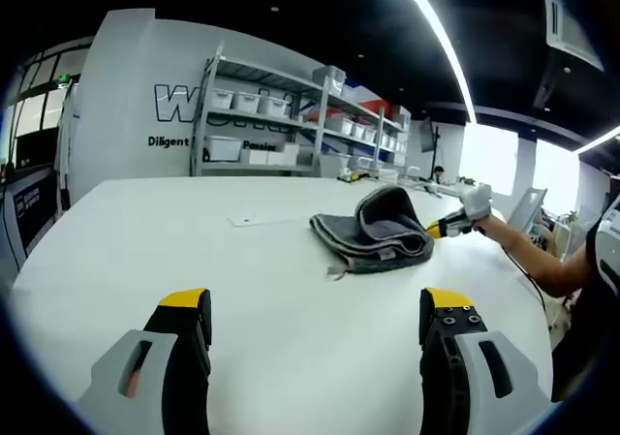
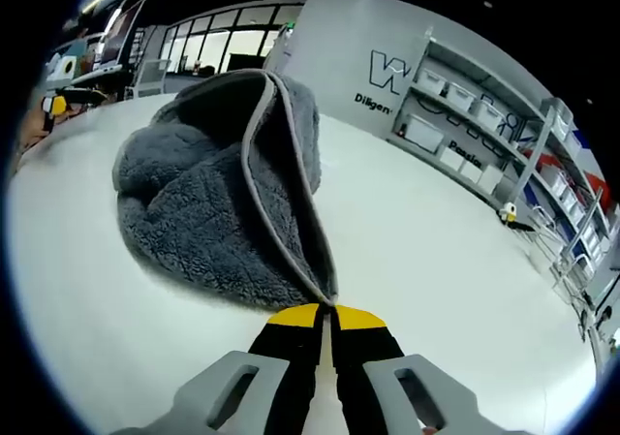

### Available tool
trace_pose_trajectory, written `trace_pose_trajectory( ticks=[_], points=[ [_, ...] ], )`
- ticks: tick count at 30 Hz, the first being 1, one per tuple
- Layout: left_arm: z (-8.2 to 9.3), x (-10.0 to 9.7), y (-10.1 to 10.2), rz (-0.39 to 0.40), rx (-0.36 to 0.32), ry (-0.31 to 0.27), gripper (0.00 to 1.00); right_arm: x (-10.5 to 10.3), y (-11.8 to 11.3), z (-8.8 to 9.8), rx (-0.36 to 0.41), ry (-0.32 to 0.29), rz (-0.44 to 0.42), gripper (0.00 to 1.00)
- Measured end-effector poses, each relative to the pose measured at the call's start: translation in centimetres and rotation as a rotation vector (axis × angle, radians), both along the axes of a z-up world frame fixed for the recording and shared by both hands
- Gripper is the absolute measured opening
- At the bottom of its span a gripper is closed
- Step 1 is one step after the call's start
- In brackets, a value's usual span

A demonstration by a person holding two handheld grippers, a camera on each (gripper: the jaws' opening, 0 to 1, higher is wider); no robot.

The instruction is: Open the folded towel by lifting each exposed corner and separating the folded layers until the towel lies flat within the target outline without major curled edges

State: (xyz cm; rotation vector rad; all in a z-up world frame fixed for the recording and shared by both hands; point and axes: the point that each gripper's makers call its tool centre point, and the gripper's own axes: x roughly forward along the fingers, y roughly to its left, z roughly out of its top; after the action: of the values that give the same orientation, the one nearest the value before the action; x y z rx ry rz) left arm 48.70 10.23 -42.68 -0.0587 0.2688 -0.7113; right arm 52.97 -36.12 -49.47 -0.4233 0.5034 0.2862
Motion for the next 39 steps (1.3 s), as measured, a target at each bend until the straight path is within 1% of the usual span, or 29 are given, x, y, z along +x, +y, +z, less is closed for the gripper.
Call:
trace_pose_trajectory(
  ticks=[2, 6, 10, 13, 15, 16, 18, 21, 23, 28, 31, 34, 36, 39],
  points=[
    [-0.1, 0.0, 0.1, 0.002, 0.000, 0.005, 0.87, -0.1, -0.2, 0.0, 0.024, 0.002, -0.010, 0.03],
    [-0.2, 0.0, 0.2, 0.002, 0.002, 0.008, 0.87, -0.4, -0.8, 0.4, 0.002, 0.001, -0.033, 0.15],
    [-0.3, -0.1, -0.1, -0.008, 0.006, 0.007, 0.87, -0.7, -0.8, 0.5, -0.002, 0.008, -0.030, 0.21],
    [-0.5, 0.0, 0.1, -0.003, 0.012, 0.013, 0.87, -0.9, -0.8, 1.0, -0.001, 0.002, -0.035, 0.32],
    [-0.5, 0.0, 0.1, -0.001, 0.012, 0.013, 0.87, -0.9, -0.8, 1.5, -0.003, -0.005, -0.040, 0.35],
    [-0.3, 0.0, 0.1, -0.002, 0.010, 0.010, 0.87, -1.1, -0.6, 2.1, 0.006, -0.014, -0.033, 0.35],
    [-0.1, 0.0, 0.1, -0.005, 0.006, 0.002, 0.87, -1.3, -0.3, 2.8, 0.020, -0.015, -0.026, 0.37],
    [-0.2, -0.1, 0.0, -0.007, 0.005, 0.003, 0.87, -1.8, -0.2, 3.1, -0.009, -0.002, -0.022, 0.51],
    [-0.3, 0.0, 0.1, -0.005, 0.011, 0.007, 0.88, -2.0, -0.1, 3.6, -0.017, -0.007, -0.026, 0.59],
    [-0.2, -0.1, 0.0, -0.010, 0.008, 0.002, 0.88, -2.9, 0.7, 4.6, -0.023, 0.000, -0.004, 0.66],
    [-0.3, -0.1, 0.0, -0.008, 0.014, 0.005, 0.88, -3.2, 1.2, 5.3, -0.021, -0.007, 0.002, 0.71],
    [-0.4, -0.2, 0.0, -0.010, 0.016, 0.007, 0.88, -3.4, 1.9, 5.9, -0.003, -0.006, 0.016, 0.79],
    [-0.4, -0.2, -0.1, -0.013, 0.018, 0.009, 0.88, -3.5, 2.4, 6.1, 0.010, -0.008, 0.025, 0.86],
    [-0.4, -0.3, -0.2, -0.016, 0.019, 0.009, 0.88, -3.4, 2.9, 6.0, 0.014, 0.000, 0.038, 0.93]
  ],
)
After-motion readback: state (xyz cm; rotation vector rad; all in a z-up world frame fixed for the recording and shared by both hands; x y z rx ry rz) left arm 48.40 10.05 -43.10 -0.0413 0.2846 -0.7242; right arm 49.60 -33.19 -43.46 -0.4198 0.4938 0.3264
